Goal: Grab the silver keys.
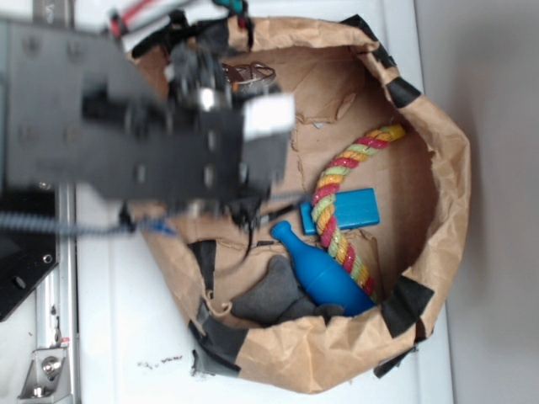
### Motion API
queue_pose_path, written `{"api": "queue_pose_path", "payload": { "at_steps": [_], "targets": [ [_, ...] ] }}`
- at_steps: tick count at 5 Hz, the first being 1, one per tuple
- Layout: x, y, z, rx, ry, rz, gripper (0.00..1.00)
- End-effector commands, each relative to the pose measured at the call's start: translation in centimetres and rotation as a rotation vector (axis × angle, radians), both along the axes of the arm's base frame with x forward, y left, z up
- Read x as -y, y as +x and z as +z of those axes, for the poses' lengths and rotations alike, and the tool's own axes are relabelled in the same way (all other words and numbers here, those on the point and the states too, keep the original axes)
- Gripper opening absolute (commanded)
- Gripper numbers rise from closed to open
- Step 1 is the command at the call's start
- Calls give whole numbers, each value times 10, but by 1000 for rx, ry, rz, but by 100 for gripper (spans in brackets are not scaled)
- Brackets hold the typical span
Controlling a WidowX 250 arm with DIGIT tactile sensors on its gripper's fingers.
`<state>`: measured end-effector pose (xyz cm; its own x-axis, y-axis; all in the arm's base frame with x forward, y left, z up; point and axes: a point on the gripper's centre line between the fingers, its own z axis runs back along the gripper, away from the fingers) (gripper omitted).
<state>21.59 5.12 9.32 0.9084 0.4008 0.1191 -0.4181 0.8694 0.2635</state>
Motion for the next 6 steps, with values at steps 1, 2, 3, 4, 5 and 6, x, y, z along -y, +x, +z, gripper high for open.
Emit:
{"api": "queue_pose_path", "payload": {
  "at_steps": [1,2,3,4,5,6],
  "targets": [
    [7,20,-13,51,-20,-37,100],
    [5,31,-24,66,-34,-50,100],
    [-9,41,-26,48,-63,-51,100],
    [-38,32,2,47,-104,-70,100],
    [-59,29,3,21,-78,-74,100],
    [-69,19,-1,11,-28,-85,100]
  ]
}}
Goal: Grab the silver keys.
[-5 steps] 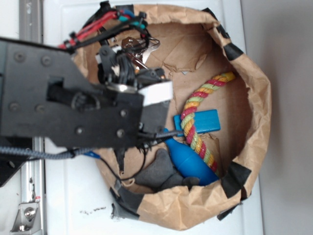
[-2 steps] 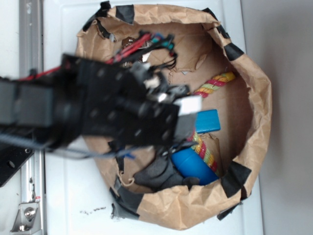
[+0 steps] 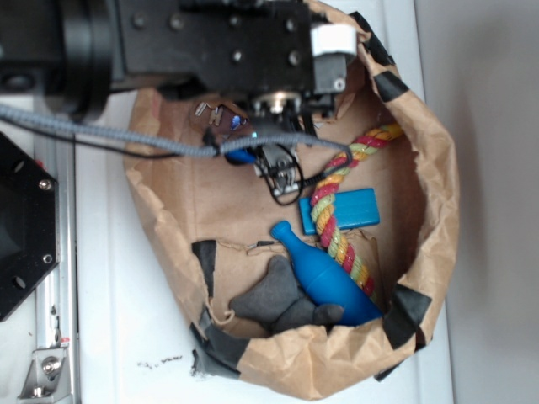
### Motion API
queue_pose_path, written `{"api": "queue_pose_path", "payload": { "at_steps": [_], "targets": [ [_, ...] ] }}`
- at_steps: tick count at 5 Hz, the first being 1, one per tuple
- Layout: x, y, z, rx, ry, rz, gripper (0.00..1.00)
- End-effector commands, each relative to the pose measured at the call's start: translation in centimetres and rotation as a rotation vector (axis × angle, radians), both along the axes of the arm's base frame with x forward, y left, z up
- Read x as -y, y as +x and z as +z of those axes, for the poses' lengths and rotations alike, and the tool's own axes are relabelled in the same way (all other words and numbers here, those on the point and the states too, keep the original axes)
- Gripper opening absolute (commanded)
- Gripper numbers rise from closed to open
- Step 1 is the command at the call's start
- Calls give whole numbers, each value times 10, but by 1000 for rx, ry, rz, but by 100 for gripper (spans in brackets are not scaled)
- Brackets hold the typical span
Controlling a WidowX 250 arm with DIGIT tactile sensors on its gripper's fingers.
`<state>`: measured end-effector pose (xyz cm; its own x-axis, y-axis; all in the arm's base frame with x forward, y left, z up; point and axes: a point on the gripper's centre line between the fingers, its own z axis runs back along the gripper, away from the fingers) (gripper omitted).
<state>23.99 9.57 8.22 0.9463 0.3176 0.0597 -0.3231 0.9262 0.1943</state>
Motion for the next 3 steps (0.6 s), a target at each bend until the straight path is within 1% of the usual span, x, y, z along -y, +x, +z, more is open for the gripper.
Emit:
{"api": "queue_pose_path", "payload": {
  "at_steps": [1,2,3],
  "targets": [
    [-23,-3,-1,38,110,19,100],
    [-25,-6,2,27,103,7,100],
    [-28,-10,-1,28,109,-12,100]
  ]
}}
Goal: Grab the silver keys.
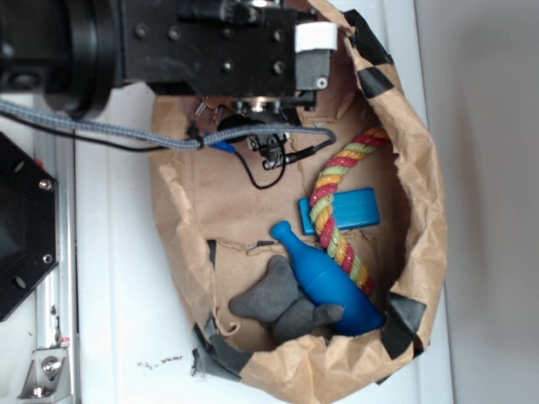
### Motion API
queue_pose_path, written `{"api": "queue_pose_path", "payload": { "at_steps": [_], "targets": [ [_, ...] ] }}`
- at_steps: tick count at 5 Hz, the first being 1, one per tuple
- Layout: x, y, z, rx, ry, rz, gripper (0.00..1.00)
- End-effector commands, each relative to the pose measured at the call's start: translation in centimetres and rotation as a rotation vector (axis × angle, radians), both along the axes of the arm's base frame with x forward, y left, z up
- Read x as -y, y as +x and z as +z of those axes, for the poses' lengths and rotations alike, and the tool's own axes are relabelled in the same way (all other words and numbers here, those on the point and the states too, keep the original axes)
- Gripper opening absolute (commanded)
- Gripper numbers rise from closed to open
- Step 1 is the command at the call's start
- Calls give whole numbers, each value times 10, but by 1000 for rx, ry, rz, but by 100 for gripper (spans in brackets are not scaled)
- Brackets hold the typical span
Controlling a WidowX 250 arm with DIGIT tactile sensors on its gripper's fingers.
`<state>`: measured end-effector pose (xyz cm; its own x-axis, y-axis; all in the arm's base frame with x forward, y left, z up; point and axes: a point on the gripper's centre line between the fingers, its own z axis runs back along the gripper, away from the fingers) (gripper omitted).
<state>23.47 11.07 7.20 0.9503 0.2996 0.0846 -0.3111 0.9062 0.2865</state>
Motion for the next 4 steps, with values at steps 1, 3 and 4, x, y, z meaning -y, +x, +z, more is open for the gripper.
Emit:
{"api": "queue_pose_path", "payload": {
  "at_steps": [1,3,4],
  "targets": [
    [-10,-6,2,53,14,-20,100],
    [7,7,-33,44,-18,-85,100],
    [4,9,-39,49,-1,-92,100]
  ]
}}
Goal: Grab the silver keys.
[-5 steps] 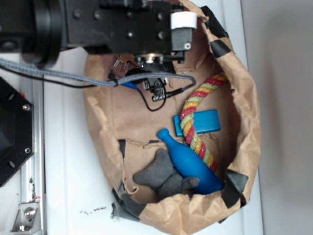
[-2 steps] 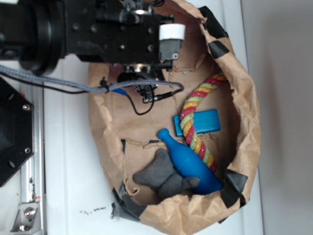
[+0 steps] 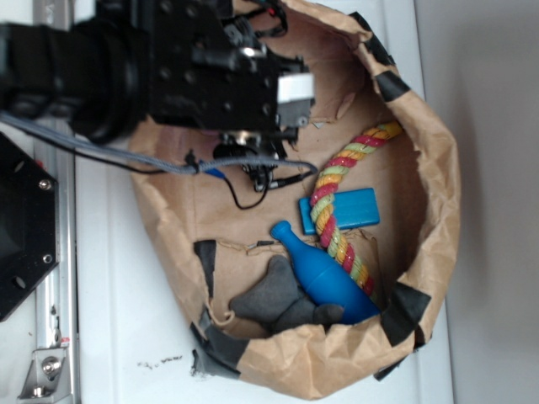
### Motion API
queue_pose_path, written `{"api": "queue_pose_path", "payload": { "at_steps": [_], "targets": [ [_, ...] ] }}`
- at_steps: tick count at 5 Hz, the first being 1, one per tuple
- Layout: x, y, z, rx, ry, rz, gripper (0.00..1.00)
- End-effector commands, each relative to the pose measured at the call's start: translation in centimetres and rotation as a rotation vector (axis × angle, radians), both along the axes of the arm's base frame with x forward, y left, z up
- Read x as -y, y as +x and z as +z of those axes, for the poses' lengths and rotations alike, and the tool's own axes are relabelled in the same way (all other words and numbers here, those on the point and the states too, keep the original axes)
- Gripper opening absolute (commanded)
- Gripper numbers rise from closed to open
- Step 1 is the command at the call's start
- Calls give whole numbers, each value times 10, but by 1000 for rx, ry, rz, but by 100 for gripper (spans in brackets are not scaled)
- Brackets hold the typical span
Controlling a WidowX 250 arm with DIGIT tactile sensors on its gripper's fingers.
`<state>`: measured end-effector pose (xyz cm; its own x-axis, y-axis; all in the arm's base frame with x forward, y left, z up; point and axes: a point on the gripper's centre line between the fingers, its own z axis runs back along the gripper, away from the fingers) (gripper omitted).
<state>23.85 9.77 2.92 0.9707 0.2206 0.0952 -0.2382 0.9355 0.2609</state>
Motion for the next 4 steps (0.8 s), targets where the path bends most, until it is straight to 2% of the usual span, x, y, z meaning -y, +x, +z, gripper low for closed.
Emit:
{"api": "queue_pose_path", "payload": {
  "at_steps": [1,2,3,4],
  "targets": [
    [-12,3,10,36,-6,5,0],
    [-12,3,11,46,-3,14,0],
    [-15,4,-3,43,31,7,0],
    [-17,4,-5,41,40,10,0]
  ]
}}
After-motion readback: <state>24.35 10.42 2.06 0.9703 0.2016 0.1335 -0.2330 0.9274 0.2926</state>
